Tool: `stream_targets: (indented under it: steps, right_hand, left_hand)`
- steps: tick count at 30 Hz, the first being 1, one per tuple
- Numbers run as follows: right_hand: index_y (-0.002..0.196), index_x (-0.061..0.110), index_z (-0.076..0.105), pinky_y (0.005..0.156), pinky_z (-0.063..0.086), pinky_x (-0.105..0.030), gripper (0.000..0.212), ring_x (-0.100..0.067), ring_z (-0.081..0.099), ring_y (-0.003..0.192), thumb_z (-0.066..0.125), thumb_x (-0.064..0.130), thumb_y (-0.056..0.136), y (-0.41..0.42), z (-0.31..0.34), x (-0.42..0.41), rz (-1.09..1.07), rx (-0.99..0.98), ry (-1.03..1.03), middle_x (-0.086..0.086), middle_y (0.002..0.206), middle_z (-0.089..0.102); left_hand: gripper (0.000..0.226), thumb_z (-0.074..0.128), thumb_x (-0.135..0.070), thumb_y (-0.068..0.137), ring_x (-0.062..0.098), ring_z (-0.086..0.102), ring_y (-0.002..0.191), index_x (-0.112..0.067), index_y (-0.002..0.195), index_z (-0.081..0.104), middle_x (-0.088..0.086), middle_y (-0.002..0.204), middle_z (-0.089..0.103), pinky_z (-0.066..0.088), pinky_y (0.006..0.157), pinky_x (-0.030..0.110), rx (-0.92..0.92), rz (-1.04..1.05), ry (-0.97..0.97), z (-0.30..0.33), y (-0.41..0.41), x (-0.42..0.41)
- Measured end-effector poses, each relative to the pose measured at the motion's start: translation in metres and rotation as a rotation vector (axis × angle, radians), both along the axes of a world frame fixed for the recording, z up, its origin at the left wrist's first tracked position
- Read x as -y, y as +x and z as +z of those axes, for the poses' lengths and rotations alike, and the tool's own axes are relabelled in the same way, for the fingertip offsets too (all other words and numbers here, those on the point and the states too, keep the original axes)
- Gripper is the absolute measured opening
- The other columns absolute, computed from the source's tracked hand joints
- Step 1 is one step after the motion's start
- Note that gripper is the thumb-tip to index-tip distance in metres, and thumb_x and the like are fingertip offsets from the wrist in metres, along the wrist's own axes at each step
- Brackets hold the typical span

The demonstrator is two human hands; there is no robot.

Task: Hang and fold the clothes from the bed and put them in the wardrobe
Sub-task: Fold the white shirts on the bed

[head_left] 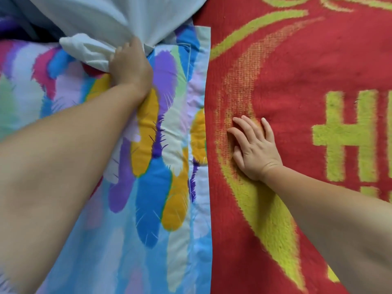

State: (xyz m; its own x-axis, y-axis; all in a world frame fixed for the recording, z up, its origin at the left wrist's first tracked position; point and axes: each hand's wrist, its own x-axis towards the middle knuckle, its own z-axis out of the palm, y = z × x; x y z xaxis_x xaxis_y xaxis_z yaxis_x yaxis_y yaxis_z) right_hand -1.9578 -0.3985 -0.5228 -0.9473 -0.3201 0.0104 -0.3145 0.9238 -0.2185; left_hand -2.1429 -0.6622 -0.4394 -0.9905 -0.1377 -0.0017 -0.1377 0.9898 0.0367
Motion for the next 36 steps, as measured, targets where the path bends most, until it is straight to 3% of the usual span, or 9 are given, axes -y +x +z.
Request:
stream_targets:
  steps: [9, 12, 15, 18, 20, 23, 28, 33, 36]
  right_hand:
    - [0.138, 0.018, 0.045, 0.118, 0.003, -0.052, 0.051, -0.020, 0.021, 0.145, 0.036, 0.032, 0.090, -0.004, 0.003, 0.004, -0.017, 0.097, 0.014, -0.003, 0.153, 0.033]
    - [0.151, 0.021, 0.021, 0.117, 0.000, -0.052, 0.066, -0.018, 0.007, 0.148, 0.049, 0.031, 0.092, 0.013, 0.019, 0.015, -0.067, 0.325, -0.019, -0.002, 0.160, 0.015]
    - [0.154, 0.029, 0.003, 0.117, 0.017, -0.048, 0.090, -0.022, 0.014, 0.146, 0.062, 0.035, 0.087, 0.048, 0.066, 0.024, 0.047, 0.484, -0.132, -0.005, 0.161, 0.006]
    - [0.145, 0.029, 0.040, 0.110, 0.026, -0.044, 0.058, -0.025, 0.028, 0.139, 0.060, 0.034, 0.090, 0.067, 0.131, 0.019, 0.165, 0.452, -0.251, -0.008, 0.151, 0.030]
    - [0.119, 0.016, 0.065, 0.100, 0.036, -0.043, 0.029, -0.029, 0.046, 0.124, 0.057, 0.025, 0.094, 0.064, 0.183, 0.009, 0.212, 0.358, -0.306, -0.011, 0.125, 0.056]
    - [0.092, 0.006, 0.066, 0.076, 0.043, -0.039, 0.016, -0.031, 0.060, 0.092, 0.053, 0.016, 0.094, 0.054, 0.269, -0.007, 0.162, 0.330, -0.356, -0.013, 0.096, 0.067]
    - [0.090, 0.004, 0.060, 0.064, 0.030, -0.031, 0.015, -0.024, 0.057, 0.084, 0.046, 0.007, 0.095, 0.045, 0.410, -0.030, 0.136, 0.206, -0.368, -0.004, 0.089, 0.061]
    - [0.094, 0.004, 0.063, 0.057, 0.032, -0.025, 0.019, -0.012, 0.047, 0.075, 0.046, 0.012, 0.097, 0.047, 0.522, -0.061, -0.009, 0.104, -0.540, 0.000, 0.081, 0.056]
    - [0.078, 0.013, 0.057, 0.054, 0.030, -0.025, 0.023, -0.005, 0.038, 0.060, 0.045, 0.013, 0.098, 0.056, 0.568, -0.086, -0.120, 0.041, -0.706, 0.008, 0.067, 0.046]
  left_hand:
    - [0.029, 0.030, -0.018, 0.093, 0.034, 0.049, 0.108, -0.006, 0.109, 0.052, 0.015, 0.114, 0.057, 0.029, 0.085, 0.041, 0.055, -0.182, 0.038, -0.016, 0.153, -0.053]
    - [0.016, 0.039, -0.010, 0.093, 0.036, 0.052, 0.103, -0.006, 0.102, 0.052, 0.017, 0.107, 0.059, 0.031, 0.080, 0.042, 0.185, -0.144, 0.224, -0.009, 0.221, -0.073]
    - [0.016, 0.041, -0.007, 0.091, 0.040, 0.055, 0.096, -0.005, 0.101, 0.053, 0.018, 0.102, 0.060, 0.033, 0.070, 0.042, 0.275, -0.165, 0.397, 0.025, 0.274, -0.092]
    - [0.026, 0.041, -0.009, 0.091, 0.035, 0.057, 0.099, -0.006, 0.108, 0.060, 0.013, 0.105, 0.063, 0.040, 0.078, 0.043, 0.168, -0.279, 0.513, 0.077, 0.300, -0.104]
    - [0.030, 0.042, -0.013, 0.090, 0.031, 0.060, 0.098, -0.006, 0.108, 0.064, 0.011, 0.104, 0.066, 0.040, 0.077, 0.036, 0.032, -0.313, 0.593, 0.121, 0.302, -0.108]
    - [0.021, 0.054, -0.004, 0.088, 0.029, 0.063, 0.094, -0.004, 0.105, 0.067, 0.010, 0.100, 0.068, 0.047, 0.075, 0.039, -0.157, -0.308, 0.703, 0.193, 0.294, -0.116]
    - [0.010, 0.057, -0.016, 0.091, 0.015, 0.047, 0.067, -0.007, 0.090, 0.060, 0.003, 0.072, 0.054, 0.042, 0.064, 0.034, -0.353, -0.260, 0.952, 0.310, 0.276, -0.130]
    - [0.043, 0.035, -0.045, 0.101, 0.012, 0.056, 0.075, -0.012, 0.096, 0.063, 0.008, 0.085, 0.062, 0.045, 0.071, 0.029, 0.018, -0.012, 1.474, 0.374, 0.260, -0.132]
    - [0.046, 0.028, -0.051, 0.098, 0.008, 0.060, 0.091, -0.022, 0.118, 0.058, 0.004, 0.108, 0.066, 0.043, 0.082, 0.030, 0.353, -0.084, 1.404, 0.375, 0.278, -0.153]
